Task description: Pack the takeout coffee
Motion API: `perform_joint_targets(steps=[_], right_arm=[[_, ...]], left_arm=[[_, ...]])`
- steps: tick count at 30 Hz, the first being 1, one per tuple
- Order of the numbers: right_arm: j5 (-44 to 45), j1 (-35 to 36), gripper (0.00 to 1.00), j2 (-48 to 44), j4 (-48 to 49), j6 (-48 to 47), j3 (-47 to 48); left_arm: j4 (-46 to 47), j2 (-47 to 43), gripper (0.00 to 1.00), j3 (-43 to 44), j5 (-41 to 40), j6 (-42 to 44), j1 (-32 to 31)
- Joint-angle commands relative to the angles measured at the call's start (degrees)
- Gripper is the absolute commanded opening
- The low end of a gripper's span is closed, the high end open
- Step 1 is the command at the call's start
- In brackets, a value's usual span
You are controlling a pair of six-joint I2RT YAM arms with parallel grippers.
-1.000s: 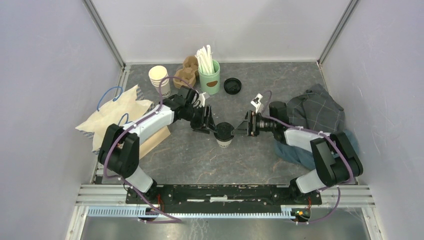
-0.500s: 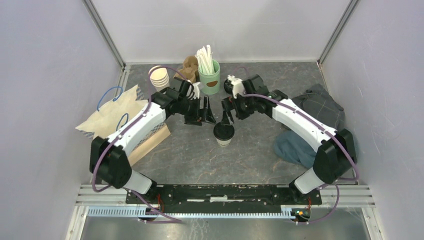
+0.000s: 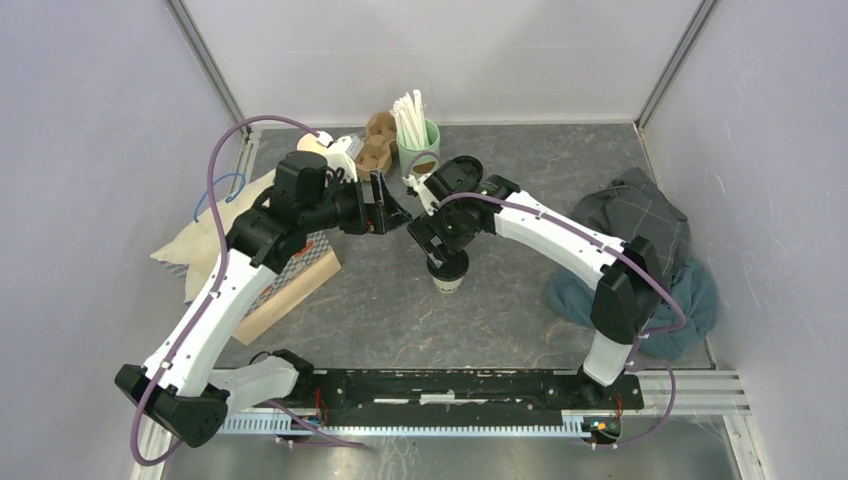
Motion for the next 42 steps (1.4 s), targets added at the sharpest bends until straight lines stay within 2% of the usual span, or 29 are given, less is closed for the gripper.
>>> perform_joint_targets(steps=[1, 16, 23, 27, 36, 42], right_arm=[[3.3, 1.3, 0.98, 0.8, -1.5, -0.6, 2.9], [6.4, 4.1, 0.98, 3.0, -0.9, 0.2, 1.5], [7.7, 4.0, 0.89, 3.5, -0.7, 0.3, -0.1], [8.6, 4.0, 0.88, 2.9, 0.2, 0.3, -3.1], [8.2, 4.0, 0.86, 0.5, 6.6, 0.9, -16.3], [10.8, 3.6, 0.86, 0.2, 5.0, 0.5, -12.3]], left_arm=[[0.4, -0.2, 0.9, 0.8, -0.6, -1.6, 0.1], [-0.2, -0.9, 0.9, 1.0, 0.5, -1.0, 0.1], [-0.1, -0.6, 0.9, 0.9, 0.8, -1.0, 0.1], [-0.1, -0.4, 0.9, 1.0, 0.8, -1.1, 0.1], [-0.1, -0.2, 0.9, 0.7, 1.1, -1.4, 0.1], [-0.1, 0.5, 0.9, 1.1, 1.6, -1.7, 0.1]])
